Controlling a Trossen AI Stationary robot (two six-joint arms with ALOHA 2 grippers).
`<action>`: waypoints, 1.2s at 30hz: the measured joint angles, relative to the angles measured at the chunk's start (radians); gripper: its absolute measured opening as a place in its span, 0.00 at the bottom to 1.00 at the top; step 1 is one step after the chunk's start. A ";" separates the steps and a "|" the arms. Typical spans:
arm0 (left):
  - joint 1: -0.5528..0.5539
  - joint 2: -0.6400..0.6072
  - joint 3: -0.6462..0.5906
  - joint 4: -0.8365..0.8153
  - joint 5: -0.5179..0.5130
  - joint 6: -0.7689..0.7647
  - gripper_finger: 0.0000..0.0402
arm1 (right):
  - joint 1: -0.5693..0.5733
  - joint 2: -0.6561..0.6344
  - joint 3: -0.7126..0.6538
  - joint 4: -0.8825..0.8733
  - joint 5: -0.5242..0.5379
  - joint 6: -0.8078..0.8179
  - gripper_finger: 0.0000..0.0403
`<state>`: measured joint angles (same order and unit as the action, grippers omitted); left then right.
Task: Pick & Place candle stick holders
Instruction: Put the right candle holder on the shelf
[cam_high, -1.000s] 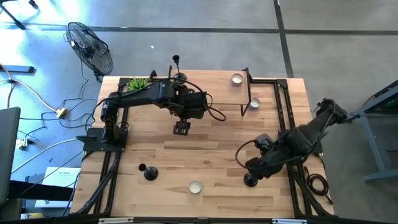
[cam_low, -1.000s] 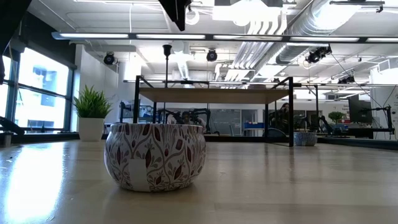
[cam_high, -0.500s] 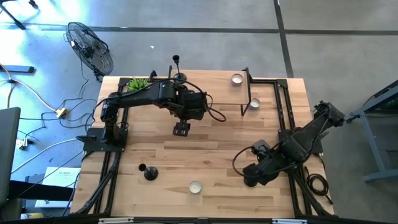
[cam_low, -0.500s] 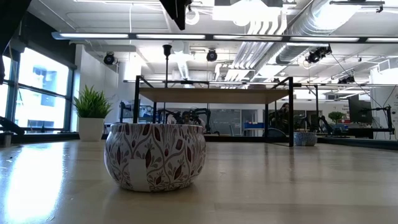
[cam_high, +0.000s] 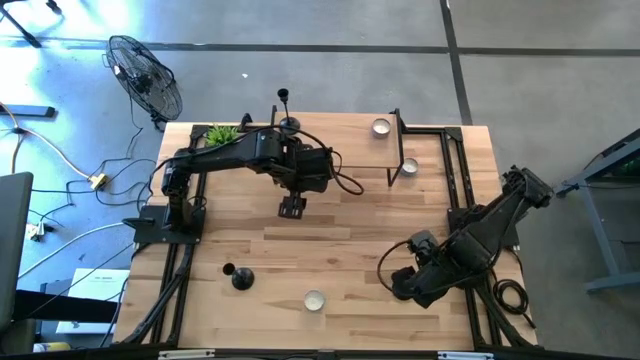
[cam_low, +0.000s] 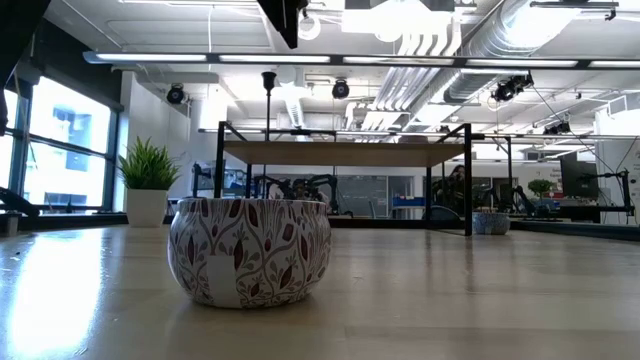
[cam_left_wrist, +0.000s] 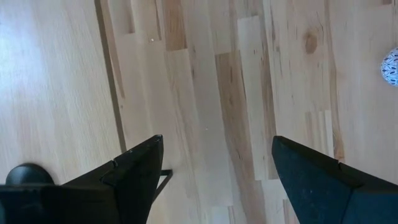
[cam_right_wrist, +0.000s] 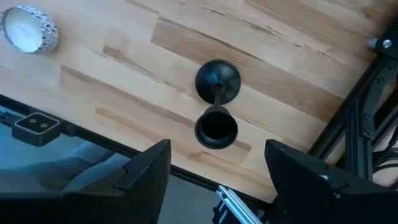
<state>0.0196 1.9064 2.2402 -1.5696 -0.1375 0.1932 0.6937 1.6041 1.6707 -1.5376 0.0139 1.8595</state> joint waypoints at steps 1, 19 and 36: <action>0.000 0.000 0.000 0.000 0.000 0.000 0.73 | 0.000 0.006 0.000 0.000 0.001 0.000 0.63; 0.000 0.000 0.000 0.001 0.000 -0.015 0.73 | -0.003 0.076 0.000 0.007 -0.045 0.000 0.63; 0.000 0.000 0.000 0.004 0.000 -0.016 0.73 | -0.004 0.086 0.000 -0.007 -0.021 0.000 0.63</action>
<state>0.0196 1.9064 2.2402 -1.5654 -0.1379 0.1776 0.6896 1.6905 1.6707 -1.5446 -0.0067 1.8591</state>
